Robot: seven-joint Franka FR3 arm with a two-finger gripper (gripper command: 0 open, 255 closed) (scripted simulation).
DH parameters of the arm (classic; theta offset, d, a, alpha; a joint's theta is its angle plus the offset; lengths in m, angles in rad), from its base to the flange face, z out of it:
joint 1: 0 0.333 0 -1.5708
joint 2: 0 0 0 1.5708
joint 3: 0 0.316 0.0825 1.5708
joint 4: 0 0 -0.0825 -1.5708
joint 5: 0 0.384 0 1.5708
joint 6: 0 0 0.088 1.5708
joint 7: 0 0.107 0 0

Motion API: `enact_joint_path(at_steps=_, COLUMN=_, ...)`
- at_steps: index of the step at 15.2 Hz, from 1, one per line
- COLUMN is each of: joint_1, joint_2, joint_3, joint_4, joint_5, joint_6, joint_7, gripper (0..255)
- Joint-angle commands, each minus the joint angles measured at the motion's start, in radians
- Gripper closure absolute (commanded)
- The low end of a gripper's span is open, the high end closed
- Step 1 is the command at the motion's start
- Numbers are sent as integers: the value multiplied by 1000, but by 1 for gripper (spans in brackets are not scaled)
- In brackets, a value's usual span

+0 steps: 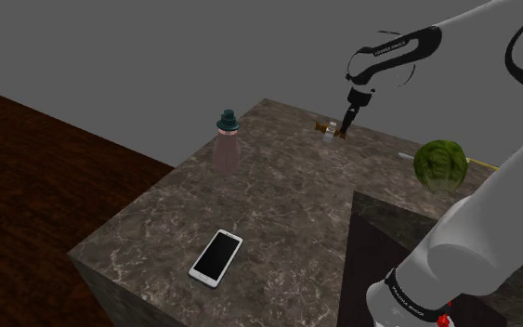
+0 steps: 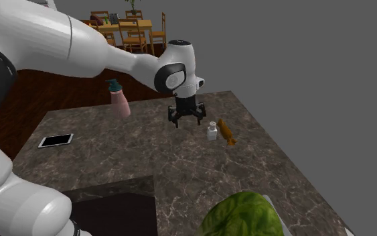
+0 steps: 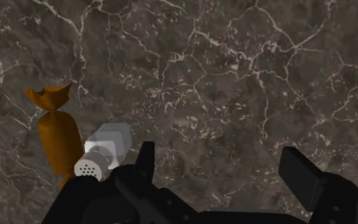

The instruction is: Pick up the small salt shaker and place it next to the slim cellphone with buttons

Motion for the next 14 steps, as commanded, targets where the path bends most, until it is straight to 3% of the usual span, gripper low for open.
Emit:
enact_joint_path(at_steps=1, joint_1=-8, joint_2=86, joint_3=-21, joint_4=52, joint_5=67, joint_6=30, joint_7=-86, gripper=0)
enact_joint_path(at_steps=4, joint_1=-43, joint_2=217, joint_3=-25, joint_4=154, joint_5=176, joint_6=47, joint_7=-205, gripper=0)
enact_joint_path(at_steps=9, joint_1=-143, joint_2=429, joint_3=15, joint_4=358, joint_5=330, joint_6=36, joint_7=-365, gripper=0)
enact_joint_path(at_steps=14, joint_1=-171, joint_2=491, joint_3=38, joint_4=383, joint_5=368, joint_6=69, joint_7=-395, gripper=0)
